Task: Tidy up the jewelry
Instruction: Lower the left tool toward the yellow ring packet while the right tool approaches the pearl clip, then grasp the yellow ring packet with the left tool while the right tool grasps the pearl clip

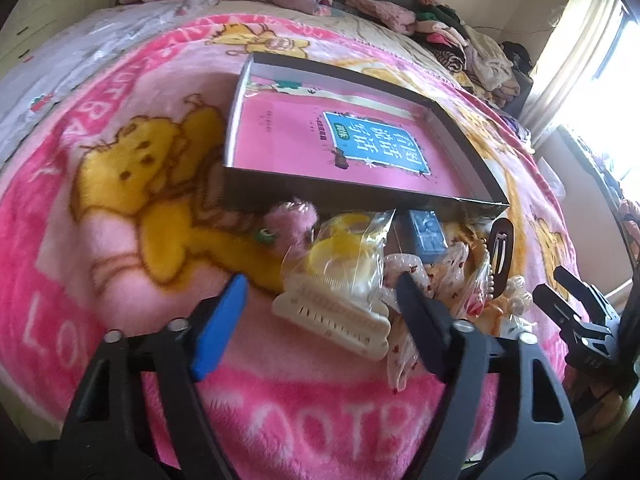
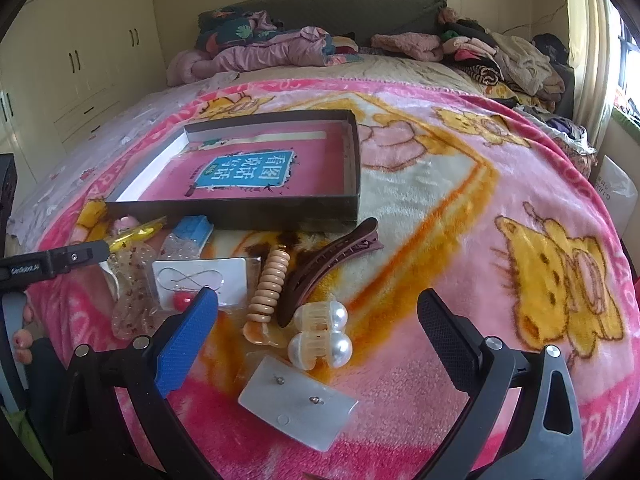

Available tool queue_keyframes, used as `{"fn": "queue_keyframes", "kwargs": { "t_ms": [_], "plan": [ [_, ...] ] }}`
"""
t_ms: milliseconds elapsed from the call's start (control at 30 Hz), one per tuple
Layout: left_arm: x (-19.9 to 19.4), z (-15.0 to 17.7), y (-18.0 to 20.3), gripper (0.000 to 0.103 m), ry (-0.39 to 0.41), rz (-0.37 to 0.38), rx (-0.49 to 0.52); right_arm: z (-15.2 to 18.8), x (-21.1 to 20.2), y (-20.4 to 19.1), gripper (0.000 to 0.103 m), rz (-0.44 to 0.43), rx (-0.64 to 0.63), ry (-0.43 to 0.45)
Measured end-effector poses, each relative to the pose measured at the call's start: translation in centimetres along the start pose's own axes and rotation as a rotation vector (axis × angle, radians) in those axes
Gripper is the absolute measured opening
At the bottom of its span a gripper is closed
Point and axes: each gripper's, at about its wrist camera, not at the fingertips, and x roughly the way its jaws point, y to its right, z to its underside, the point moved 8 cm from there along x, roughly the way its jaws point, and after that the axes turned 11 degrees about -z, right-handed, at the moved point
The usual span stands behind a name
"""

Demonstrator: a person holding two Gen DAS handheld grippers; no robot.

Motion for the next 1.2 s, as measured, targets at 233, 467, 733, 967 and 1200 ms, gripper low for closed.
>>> {"fn": "queue_keyframes", "kwargs": {
  "t_ms": [233,467,733,967,1200],
  "plan": [
    [1.3,-0.1,0.8,0.047,-0.034,0.027,0.020,0.5,1.8,0.3,0.075,-0.044,0.004,-0.060],
    [1.2,-0.6,0.8,0.044,-0.014,0.029,0.029,1.8,3.7,0.8,0.052,-0.078,0.046,-0.118],
    [0.9,-0.9,0.5,0.041,0.004,0.048,0.028,2.1,3.7,1.0,0.037,-0.093,0.039,-0.118],
    [-0.3,-0.5,0.0,0.041,0.024,0.054,0.019,2.1,3.0,1.4,0.035,-0.083,0.044,-0.109],
    [-2.1,-0.3,-0.3,0.040,0.051,0.056,0.021,1.6,1.6,2.0,0.035,-0.067,0.039,-0.083]
  ]
}}
